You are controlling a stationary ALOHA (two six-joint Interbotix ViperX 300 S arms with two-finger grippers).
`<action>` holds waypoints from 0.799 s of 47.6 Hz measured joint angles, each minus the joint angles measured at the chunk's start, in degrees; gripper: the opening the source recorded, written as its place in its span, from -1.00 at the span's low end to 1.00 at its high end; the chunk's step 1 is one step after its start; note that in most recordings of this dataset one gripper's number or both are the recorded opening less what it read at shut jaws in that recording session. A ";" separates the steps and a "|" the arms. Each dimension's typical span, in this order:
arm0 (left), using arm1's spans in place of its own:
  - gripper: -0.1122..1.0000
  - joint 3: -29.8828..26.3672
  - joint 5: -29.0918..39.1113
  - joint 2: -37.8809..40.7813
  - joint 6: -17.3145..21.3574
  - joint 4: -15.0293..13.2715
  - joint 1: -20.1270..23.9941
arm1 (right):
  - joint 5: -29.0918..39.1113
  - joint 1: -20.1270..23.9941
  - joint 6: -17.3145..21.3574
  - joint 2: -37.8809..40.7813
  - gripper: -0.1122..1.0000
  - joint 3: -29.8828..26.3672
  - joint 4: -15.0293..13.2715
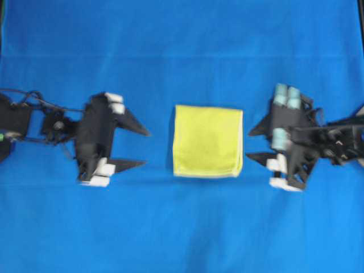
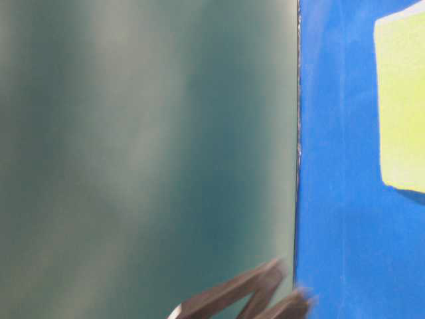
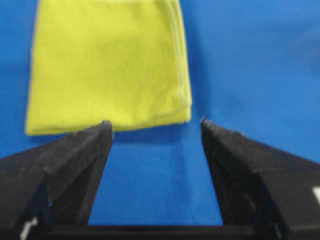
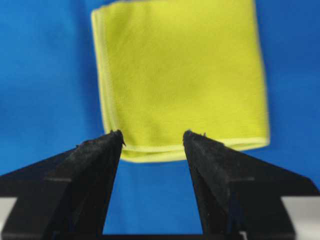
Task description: Fold the yellow towel.
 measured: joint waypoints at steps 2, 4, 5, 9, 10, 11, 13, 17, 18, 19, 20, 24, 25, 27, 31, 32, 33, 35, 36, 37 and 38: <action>0.43 1.14 0.00 -2.20 0.00 0.00 0.00 | -0.26 -0.18 0.00 -2.29 0.23 1.05 -0.97; 0.43 2.55 0.00 -4.31 0.00 0.00 0.00 | -0.70 -0.62 -0.18 -4.48 0.23 2.29 -1.85; 0.43 2.90 0.00 -4.92 0.00 0.00 0.00 | -0.97 -0.97 -0.09 -5.62 0.23 2.81 -2.20; 0.43 5.54 -0.09 -9.05 0.00 0.00 -0.09 | -1.58 -2.29 0.00 -10.28 0.23 4.92 -3.34; 0.43 6.15 -0.09 -10.02 0.00 -0.09 0.00 | -1.67 -2.64 0.00 -11.69 0.23 5.54 -3.78; 0.43 6.86 -0.09 -11.16 0.00 0.00 0.00 | -1.76 -2.99 0.00 -13.10 0.23 6.06 -4.13; 0.43 8.17 -0.09 -13.27 0.00 -0.09 -0.09 | -1.93 -3.52 0.00 -16.52 0.23 7.47 -5.01; 0.43 10.81 0.09 -18.11 0.00 0.00 0.09 | -2.02 -4.22 0.00 -23.03 0.23 10.37 -6.33; 0.42 11.43 0.09 -19.34 0.00 0.00 0.18 | -2.02 -4.48 0.00 -24.61 0.23 11.07 -6.50; 0.41 12.04 0.09 -20.57 0.00 0.00 0.26 | -2.02 -4.66 0.18 -26.10 0.23 11.69 -6.77; 0.40 12.92 0.09 -22.32 0.00 0.00 0.44 | -2.11 -4.92 0.18 -27.60 0.23 12.39 -6.94; 0.40 16.00 0.53 -28.04 0.00 0.00 1.32 | -2.29 -5.98 0.18 -32.52 0.23 15.56 -7.03; 0.39 17.05 0.70 -29.71 0.00 0.00 1.67 | -2.29 -6.33 0.18 -33.66 0.23 16.35 -7.12; 0.38 18.90 1.23 -33.13 0.00 0.00 2.37 | -2.64 -7.03 0.09 -36.21 0.23 18.28 -7.12; 0.38 22.32 2.55 -38.58 -0.35 0.00 3.69 | -3.60 -8.70 0.09 -40.25 0.23 21.62 -7.21; 0.38 23.20 3.08 -40.08 -0.53 0.00 4.04 | -4.04 -9.32 0.35 -41.40 0.23 22.68 -7.21; 0.38 23.99 3.60 -41.40 -0.79 -0.09 4.31 | -4.57 -9.84 0.62 -42.28 0.23 23.55 -7.12; 0.38 25.49 4.31 -43.59 -0.70 0.00 4.92 | -5.89 -10.90 0.88 -43.77 0.24 25.31 -7.12; 0.38 26.10 4.66 -44.65 -0.70 0.00 5.27 | -6.33 -11.34 1.14 -44.47 0.23 26.10 -7.21; 0.38 26.81 5.01 -45.53 -0.97 0.00 5.45 | -7.03 -11.87 1.23 -44.91 0.23 26.89 -7.12; 0.38 27.33 5.27 -46.32 -1.23 0.00 5.71 | -7.65 -12.39 1.23 -45.26 0.23 27.60 -7.12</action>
